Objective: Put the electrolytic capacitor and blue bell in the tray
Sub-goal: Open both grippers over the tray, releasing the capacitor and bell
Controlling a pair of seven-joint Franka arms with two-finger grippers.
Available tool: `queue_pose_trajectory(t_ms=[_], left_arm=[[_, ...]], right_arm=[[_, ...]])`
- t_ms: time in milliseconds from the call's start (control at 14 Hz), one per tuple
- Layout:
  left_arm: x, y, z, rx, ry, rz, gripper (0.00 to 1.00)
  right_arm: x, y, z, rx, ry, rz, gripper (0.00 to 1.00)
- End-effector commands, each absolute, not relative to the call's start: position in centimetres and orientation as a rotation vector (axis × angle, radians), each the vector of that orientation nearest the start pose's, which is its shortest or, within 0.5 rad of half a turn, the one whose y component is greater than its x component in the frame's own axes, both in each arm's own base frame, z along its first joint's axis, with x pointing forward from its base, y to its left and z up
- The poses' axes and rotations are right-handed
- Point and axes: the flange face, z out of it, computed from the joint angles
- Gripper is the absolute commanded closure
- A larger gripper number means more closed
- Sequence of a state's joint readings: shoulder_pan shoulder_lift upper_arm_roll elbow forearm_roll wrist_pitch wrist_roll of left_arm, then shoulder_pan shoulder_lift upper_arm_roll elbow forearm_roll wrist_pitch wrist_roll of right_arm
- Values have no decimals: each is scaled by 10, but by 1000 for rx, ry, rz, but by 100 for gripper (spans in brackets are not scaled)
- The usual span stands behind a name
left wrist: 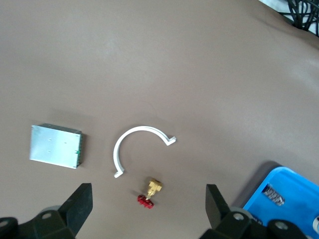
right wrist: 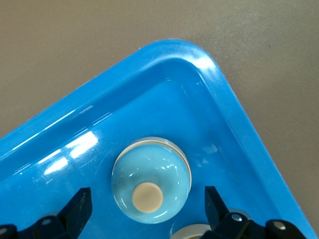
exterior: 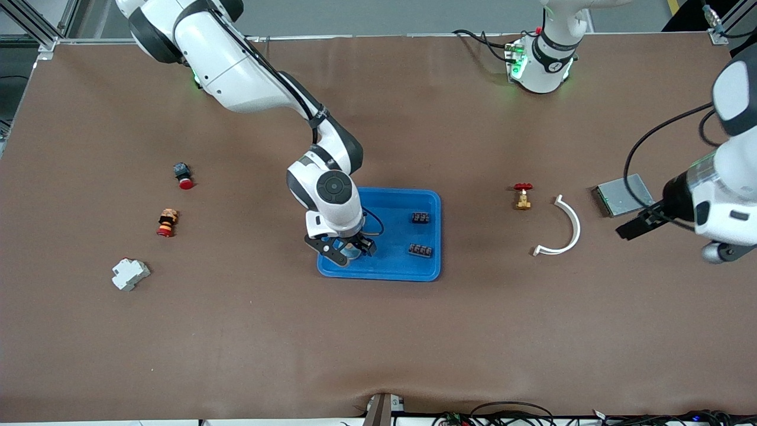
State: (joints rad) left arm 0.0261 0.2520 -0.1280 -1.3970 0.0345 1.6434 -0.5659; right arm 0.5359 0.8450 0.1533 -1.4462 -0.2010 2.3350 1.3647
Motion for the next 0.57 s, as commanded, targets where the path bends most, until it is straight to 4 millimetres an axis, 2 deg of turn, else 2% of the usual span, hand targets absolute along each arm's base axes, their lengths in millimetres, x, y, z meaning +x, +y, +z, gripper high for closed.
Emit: queue_pose_trajectory(t_ms=[0, 214, 356, 498], left_arm=[[609, -43, 589, -3049, -645, 25, 0], [598, -39, 599, -3066, -639, 63, 0], [587, -40, 606, -3066, -636, 64, 0], [568, -36, 626, -3085, -547, 28, 0]], right_arm=[[587, 442, 201, -2983, 911, -138, 0], [599, 437, 229, -3069, 854, -83, 0], [616, 417, 246, -3121, 763, -30, 0], [627, 397, 265, -3138, 673, -13, 0]])
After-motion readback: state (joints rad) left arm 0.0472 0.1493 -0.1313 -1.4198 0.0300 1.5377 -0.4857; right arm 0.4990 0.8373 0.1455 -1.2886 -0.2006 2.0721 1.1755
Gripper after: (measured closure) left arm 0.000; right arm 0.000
